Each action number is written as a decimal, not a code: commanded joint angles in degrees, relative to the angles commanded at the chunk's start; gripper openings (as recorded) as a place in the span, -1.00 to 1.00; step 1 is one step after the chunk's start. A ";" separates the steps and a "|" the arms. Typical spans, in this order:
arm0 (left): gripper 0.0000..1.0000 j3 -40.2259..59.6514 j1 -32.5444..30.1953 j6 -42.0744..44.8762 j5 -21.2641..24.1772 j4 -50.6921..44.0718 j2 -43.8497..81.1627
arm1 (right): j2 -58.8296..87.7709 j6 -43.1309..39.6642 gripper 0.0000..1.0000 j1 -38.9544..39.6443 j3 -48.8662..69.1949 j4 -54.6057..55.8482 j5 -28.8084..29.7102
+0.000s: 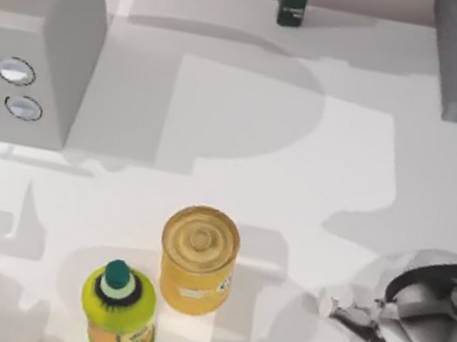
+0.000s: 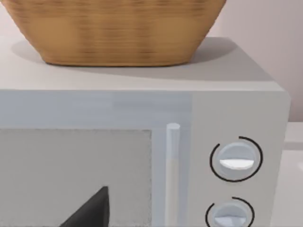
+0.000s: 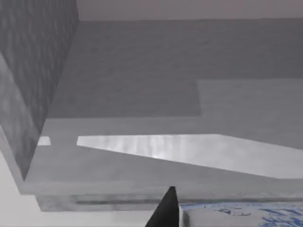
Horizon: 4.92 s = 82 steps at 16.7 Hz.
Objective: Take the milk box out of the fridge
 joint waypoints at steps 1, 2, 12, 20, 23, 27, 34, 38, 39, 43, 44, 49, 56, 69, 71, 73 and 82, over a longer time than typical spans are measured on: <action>1.00 0.00 0.00 0.00 0.00 0.00 0.00 | -4.15 0.27 -1.00 0.54 -2.07 -1.76 0.60; 1.00 0.00 0.00 0.00 0.00 0.00 0.00 | -8.88 0.54 -1.00 1.13 -4.38 -3.66 1.25; 1.00 0.00 0.00 0.00 0.00 0.00 0.00 | -68.79 2.05 -1.00 9.22 -29.31 -24.17 8.70; 1.00 0.00 0.00 0.00 0.00 0.00 0.00 | -89.12 2.42 -1.00 13.66 -38.94 -32.30 11.81; 1.00 0.00 0.00 0.00 0.00 0.00 0.00 | -89.12 2.42 -1.00 13.66 -38.94 -32.30 11.81; 1.00 0.00 0.00 0.00 0.00 0.00 0.00 | -87.17 2.36 -1.00 13.55 -37.37 -33.28 11.78; 1.00 0.00 0.00 0.00 0.00 0.00 0.00 | -63.00 -0.20 -1.00 17.74 -17.92 -44.70 10.38; 1.00 0.00 0.00 0.00 0.00 0.00 0.00 | -40.30 -2.49 -1.00 22.59 0.60 -53.13 8.30; 1.00 0.00 0.00 0.00 0.00 0.00 0.00 | -34.18 -3.07 -1.00 23.90 5.77 -55.15 7.73; 1.00 0.00 0.00 0.00 0.00 0.00 0.00 | -9.37 -5.30 -1.00 29.07 27.62 -62.30 5.43; 1.00 0.00 0.00 0.00 0.00 0.00 0.00 | -3.40 -5.83 -1.00 30.29 33.12 -63.84 4.91; 1.00 0.00 0.00 0.00 0.00 0.00 0.00 | 22.56 -8.45 -1.00 35.53 58.15 -70.22 2.88; 1.00 0.00 0.00 0.00 0.00 0.00 0.00 | 41.05 -11.37 -1.00 39.33 76.99 -75.42 2.20; 1.00 0.00 0.00 0.00 0.00 0.00 0.00 | 47.40 -10.62 -1.00 39.92 77.63 -69.95 2.54; 1.00 0.00 0.00 0.00 0.00 0.00 0.00 | 49.05 -10.63 -1.00 40.28 77.70 -68.20 2.76; 1.00 0.00 0.00 0.00 0.00 0.00 0.00 | 49.52 -10.66 -1.00 40.39 77.71 -67.67 2.83; 1.00 0.00 0.00 0.00 0.00 0.00 0.00 | 49.52 -10.66 -0.10 40.39 77.71 -67.67 2.83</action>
